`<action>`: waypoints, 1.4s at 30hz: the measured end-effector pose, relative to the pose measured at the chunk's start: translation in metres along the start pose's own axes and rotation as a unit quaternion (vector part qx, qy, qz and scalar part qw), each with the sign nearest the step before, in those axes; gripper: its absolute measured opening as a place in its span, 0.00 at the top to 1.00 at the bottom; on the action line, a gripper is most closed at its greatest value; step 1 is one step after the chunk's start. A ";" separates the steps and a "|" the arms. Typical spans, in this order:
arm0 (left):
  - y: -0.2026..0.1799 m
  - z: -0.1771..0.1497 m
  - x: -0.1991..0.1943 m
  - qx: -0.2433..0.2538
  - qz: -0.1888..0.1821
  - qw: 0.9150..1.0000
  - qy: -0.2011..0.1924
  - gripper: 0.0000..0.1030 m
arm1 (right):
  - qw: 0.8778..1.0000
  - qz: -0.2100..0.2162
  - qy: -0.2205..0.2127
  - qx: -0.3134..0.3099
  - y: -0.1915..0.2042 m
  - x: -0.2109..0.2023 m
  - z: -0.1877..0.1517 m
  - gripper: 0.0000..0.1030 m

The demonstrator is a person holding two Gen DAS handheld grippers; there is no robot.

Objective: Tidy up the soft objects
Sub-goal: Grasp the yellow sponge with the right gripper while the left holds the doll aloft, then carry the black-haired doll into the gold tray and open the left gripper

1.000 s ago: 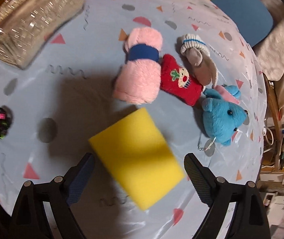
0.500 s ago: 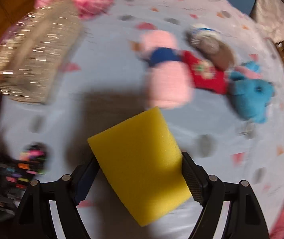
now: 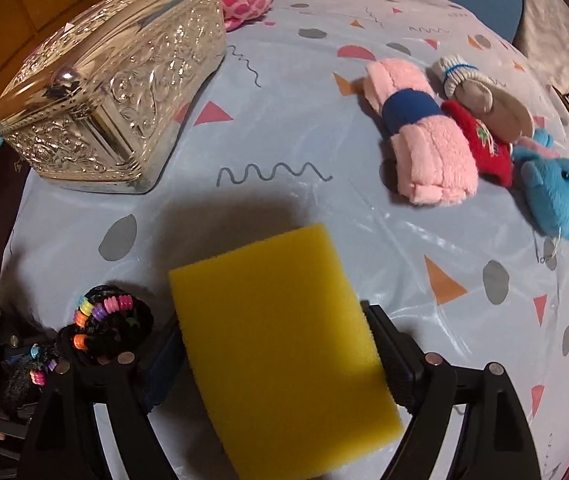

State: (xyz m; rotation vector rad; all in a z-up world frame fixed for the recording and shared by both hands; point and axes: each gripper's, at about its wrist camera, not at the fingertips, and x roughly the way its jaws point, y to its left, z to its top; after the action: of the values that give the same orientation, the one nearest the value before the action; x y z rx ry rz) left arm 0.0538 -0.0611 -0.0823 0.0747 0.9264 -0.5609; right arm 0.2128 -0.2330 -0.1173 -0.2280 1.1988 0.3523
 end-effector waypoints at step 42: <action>0.169 -0.035 -0.226 -0.252 0.167 0.940 -0.156 0.79 | 0.999 -0.014 -0.028 -0.030 0.035 -0.010 -0.022 0.16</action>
State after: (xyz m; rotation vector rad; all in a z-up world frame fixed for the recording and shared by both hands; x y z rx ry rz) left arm 0.0042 0.1899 0.0419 -0.3085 0.7016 -0.0038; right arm 0.1774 -0.2097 -0.1152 -0.2847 1.1302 0.3678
